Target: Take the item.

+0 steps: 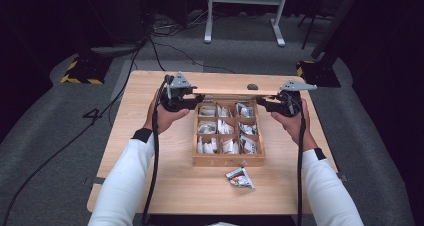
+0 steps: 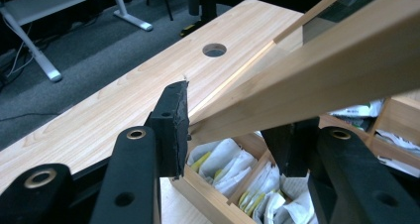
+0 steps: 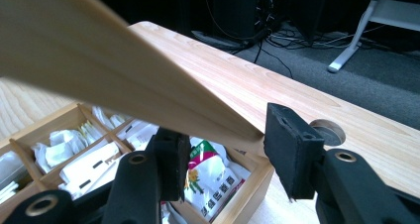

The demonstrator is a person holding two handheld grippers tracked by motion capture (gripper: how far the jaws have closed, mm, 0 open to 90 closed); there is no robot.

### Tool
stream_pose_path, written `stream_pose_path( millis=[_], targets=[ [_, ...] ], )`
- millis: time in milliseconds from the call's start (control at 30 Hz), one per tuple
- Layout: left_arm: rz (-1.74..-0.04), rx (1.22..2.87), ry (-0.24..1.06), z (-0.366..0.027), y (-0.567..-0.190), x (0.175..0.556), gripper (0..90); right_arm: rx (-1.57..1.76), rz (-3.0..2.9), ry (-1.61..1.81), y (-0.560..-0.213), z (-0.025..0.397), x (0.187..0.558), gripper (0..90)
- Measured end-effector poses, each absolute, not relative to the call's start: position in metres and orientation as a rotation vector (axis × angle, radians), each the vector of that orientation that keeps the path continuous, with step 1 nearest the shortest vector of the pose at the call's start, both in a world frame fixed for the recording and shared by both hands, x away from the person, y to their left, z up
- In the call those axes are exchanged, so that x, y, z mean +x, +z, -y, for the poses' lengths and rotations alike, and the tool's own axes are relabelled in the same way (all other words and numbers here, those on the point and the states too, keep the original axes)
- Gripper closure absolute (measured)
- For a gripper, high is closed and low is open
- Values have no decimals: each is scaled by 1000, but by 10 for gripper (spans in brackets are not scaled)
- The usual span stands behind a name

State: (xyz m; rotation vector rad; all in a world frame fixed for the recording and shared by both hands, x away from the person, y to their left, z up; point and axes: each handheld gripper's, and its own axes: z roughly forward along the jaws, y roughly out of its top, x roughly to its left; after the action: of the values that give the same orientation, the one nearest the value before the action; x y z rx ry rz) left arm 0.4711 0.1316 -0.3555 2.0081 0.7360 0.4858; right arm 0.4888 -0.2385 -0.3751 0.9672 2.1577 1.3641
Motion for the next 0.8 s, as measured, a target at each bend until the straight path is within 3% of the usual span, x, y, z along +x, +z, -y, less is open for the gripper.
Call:
stream_pose_path(
  millis=[800],
  targets=[
    [-688,2050,512,-134,-361,446,505,923,-2175,1390,-380,246,463,532]
  ],
)
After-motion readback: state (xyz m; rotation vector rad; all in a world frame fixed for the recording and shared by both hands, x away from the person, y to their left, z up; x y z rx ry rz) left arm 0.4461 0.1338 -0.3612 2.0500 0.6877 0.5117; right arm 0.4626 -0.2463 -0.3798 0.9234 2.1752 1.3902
